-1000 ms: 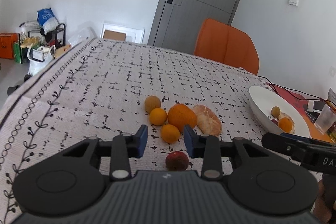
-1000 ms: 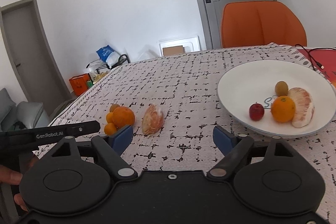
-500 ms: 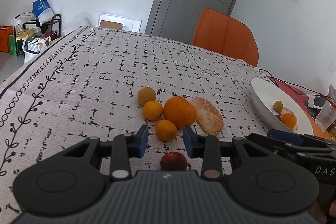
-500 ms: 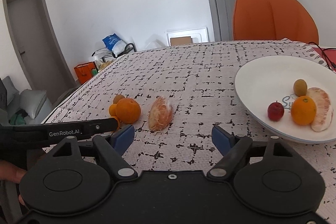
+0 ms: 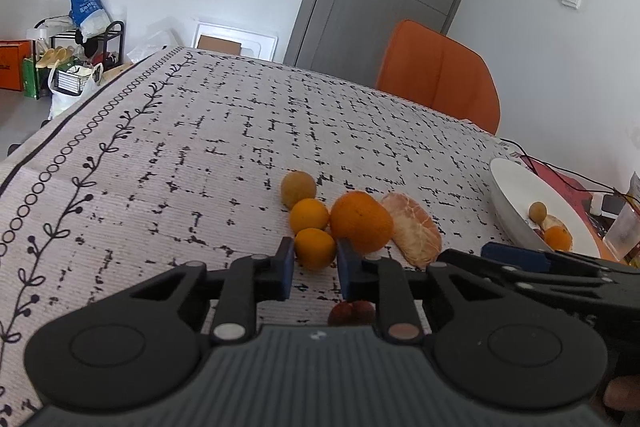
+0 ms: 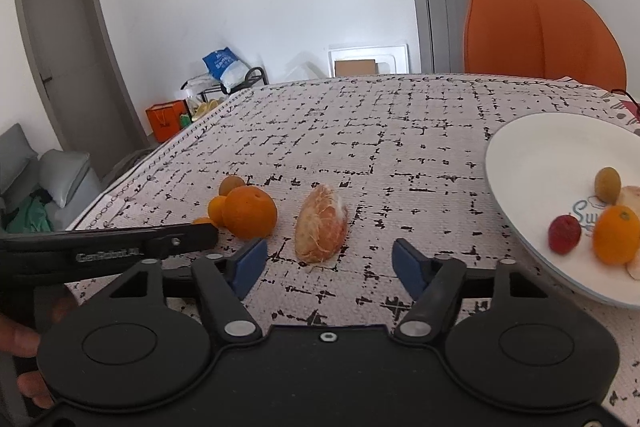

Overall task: Organize fruits
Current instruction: 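Move the right tool to the other pomelo segment while the left tool reaches a small tangerine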

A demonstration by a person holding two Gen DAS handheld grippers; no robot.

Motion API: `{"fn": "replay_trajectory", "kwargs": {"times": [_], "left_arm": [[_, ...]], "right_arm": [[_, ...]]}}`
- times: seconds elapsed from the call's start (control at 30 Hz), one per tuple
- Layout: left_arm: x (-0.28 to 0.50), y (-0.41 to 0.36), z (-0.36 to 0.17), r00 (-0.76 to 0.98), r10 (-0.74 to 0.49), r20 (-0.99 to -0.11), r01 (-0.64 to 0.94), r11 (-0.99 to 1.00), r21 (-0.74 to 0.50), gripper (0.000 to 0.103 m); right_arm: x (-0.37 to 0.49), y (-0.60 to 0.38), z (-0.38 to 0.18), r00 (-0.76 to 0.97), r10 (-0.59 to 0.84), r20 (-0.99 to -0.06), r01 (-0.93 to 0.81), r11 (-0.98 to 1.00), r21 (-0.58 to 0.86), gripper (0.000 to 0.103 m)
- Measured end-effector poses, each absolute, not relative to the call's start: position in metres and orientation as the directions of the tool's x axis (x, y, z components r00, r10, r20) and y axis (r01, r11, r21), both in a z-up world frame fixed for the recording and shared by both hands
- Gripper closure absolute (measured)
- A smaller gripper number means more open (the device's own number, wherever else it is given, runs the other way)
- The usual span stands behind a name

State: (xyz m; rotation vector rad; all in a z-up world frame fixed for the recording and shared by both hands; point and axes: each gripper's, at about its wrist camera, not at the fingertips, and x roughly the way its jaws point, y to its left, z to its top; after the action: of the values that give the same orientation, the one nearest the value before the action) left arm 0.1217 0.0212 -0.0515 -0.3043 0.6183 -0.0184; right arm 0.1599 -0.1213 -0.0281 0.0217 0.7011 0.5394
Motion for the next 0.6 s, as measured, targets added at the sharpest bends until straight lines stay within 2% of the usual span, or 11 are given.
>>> {"fn": "replay_trajectory", "kwargs": {"times": [0.6], "left_arm": [[0.111,0.056,-0.047,0.835,-0.062,-0.546,-0.139,0.937,-0.32,0.082]], "right_arm": [[0.187,-0.083,-0.039,0.634,0.419,-0.65,-0.471,0.876,0.105,0.051]]}}
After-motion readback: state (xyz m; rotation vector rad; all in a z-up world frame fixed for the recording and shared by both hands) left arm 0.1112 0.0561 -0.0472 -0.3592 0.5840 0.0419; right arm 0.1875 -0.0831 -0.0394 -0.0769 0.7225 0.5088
